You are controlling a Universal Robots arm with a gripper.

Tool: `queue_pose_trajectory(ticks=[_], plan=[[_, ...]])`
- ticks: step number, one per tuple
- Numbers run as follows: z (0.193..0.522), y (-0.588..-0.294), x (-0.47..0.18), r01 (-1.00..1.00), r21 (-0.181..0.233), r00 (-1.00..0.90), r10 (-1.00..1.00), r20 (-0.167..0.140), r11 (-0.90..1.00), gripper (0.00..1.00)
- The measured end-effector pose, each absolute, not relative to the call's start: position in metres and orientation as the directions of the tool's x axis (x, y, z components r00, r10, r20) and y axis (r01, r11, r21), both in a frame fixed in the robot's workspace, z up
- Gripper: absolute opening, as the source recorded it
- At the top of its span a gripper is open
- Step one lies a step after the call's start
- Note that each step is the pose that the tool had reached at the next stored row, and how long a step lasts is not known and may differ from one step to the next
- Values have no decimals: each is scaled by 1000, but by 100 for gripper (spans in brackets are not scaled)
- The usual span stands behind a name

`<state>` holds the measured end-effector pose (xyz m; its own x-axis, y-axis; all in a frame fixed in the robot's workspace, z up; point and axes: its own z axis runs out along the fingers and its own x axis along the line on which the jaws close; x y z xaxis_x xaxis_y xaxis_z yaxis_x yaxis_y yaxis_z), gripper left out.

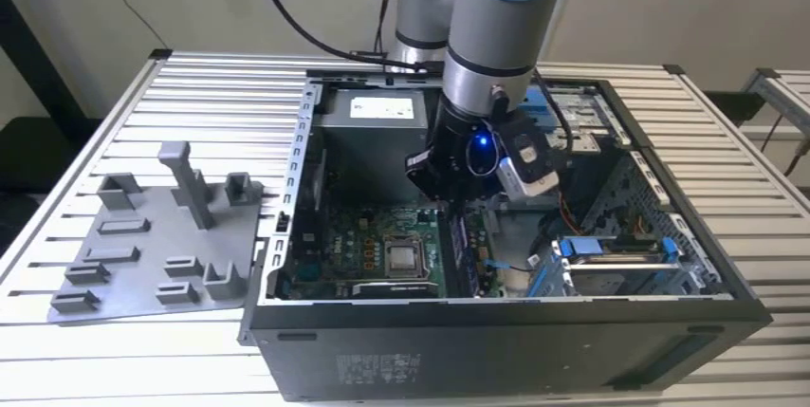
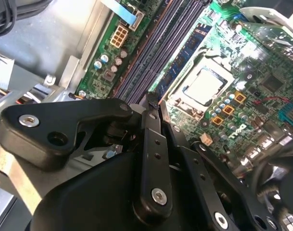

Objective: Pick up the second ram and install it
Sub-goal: 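Insert the second ram into the second slot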

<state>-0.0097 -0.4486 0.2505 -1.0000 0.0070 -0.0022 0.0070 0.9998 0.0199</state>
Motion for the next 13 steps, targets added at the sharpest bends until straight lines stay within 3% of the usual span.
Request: queue_pose_trajectory(ticks=[13], plan=[[231,-462,-10,12,20,-1000,12,-2,1000,14]])
